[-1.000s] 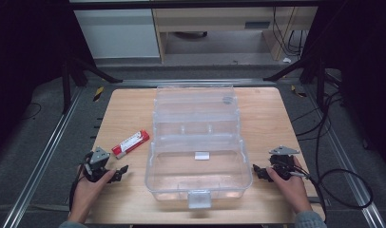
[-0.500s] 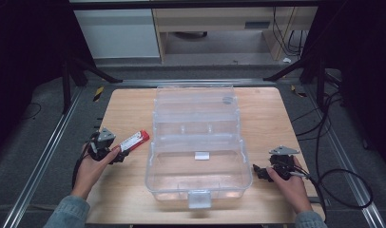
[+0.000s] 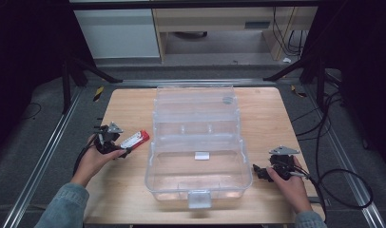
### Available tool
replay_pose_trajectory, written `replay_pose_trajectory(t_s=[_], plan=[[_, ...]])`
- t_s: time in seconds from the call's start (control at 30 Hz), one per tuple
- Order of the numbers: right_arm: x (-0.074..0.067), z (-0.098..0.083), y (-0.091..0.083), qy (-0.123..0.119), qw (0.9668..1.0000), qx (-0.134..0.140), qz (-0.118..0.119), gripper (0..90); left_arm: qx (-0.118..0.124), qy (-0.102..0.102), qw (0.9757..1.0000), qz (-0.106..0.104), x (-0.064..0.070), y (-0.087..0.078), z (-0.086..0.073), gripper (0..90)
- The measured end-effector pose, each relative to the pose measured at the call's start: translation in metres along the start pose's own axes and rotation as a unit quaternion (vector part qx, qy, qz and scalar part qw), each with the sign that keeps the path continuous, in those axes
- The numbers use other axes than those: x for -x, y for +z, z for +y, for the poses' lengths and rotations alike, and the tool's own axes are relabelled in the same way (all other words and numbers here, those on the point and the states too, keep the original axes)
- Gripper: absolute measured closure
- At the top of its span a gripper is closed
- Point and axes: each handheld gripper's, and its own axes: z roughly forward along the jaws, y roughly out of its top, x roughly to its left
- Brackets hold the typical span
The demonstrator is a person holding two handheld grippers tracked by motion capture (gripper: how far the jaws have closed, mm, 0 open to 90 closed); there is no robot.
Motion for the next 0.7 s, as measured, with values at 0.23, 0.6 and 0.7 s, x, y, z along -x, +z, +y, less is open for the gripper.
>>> replay_pose_trajectory(t_s=[0.23, 0.6, 0.7], plan=[[0.0, 0.0, 0.0, 0.0, 1.0, 0.0, -0.001, 0.5, -0.013, 0.015, 0.9997, -0.014, 0.003, 0.008, 0.004, 31.7], [0.0, 0.0, 0.0, 0.0, 1.0, 0.0, -0.001, 0.5, -0.019, 0.024, 0.9993, -0.022, 0.0, 0.013, 0.001, 46.9], [0.0, 0.0, 0.0, 0.0, 1.0, 0.001, -0.001, 0.5, -0.019, 0.037, 0.9984, -0.039, 0.004, 0.008, -0.002, 48.9]])
